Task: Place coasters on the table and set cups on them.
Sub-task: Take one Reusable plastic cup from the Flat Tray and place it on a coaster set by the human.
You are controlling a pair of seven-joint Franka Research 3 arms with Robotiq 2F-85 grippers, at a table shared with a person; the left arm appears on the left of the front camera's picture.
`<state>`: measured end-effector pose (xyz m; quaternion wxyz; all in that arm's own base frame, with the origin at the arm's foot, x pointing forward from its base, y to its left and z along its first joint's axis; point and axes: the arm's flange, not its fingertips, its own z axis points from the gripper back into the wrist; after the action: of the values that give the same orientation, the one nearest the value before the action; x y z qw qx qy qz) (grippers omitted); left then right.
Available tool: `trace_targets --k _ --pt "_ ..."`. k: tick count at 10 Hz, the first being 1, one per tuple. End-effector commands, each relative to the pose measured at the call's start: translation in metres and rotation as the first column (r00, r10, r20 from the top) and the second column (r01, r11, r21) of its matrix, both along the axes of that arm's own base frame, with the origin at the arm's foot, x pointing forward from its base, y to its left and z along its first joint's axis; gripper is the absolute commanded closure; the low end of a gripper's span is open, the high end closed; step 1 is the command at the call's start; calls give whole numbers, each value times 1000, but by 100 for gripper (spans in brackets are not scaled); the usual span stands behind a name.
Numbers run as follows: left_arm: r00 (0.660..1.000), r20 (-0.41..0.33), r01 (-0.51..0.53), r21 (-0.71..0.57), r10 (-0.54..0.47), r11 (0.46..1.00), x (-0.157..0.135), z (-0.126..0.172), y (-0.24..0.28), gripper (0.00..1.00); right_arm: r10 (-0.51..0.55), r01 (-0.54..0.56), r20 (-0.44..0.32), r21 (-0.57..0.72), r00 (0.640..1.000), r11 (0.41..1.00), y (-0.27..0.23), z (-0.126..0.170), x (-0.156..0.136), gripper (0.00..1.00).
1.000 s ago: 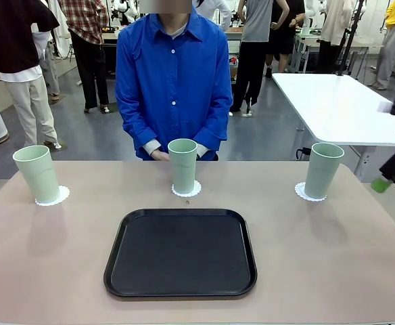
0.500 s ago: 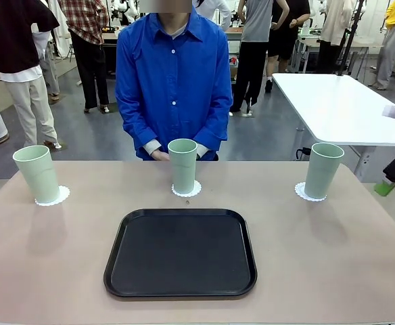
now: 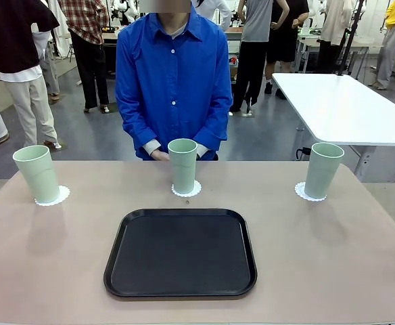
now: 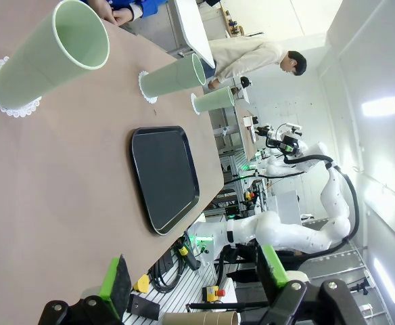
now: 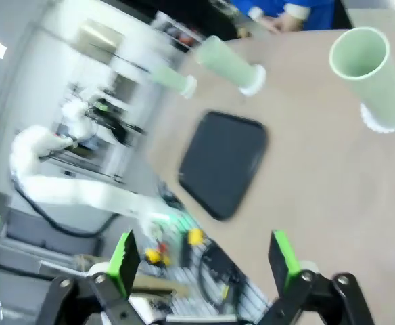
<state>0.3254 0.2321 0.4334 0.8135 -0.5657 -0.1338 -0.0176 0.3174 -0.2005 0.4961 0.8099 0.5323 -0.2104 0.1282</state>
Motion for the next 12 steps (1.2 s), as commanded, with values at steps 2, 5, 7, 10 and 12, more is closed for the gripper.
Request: trace_targets --k 2,5,7,10,12 --pt "1000 9 4 -8 -4 1000 -2 2 1 0 -17 34 -125 141 992 989 -63 -22 10 0" --pt "1000 9 4 -8 -4 1000 -2 2 1 0 10 24 -284 119 959 993 -94 -42 5 0" --pt "1000 9 4 -8 -4 1000 -2 2 1 0 7 34 -284 140 959 990 -113 -50 7 0" --pt "1000 9 4 -8 -4 1000 -2 2 1 0 -12 54 -280 140 960 989 -102 -55 6 0" --pt "1000 9 4 -8 -4 1000 -2 2 1 0 -12 54 -280 140 960 989 -102 -55 6 0"
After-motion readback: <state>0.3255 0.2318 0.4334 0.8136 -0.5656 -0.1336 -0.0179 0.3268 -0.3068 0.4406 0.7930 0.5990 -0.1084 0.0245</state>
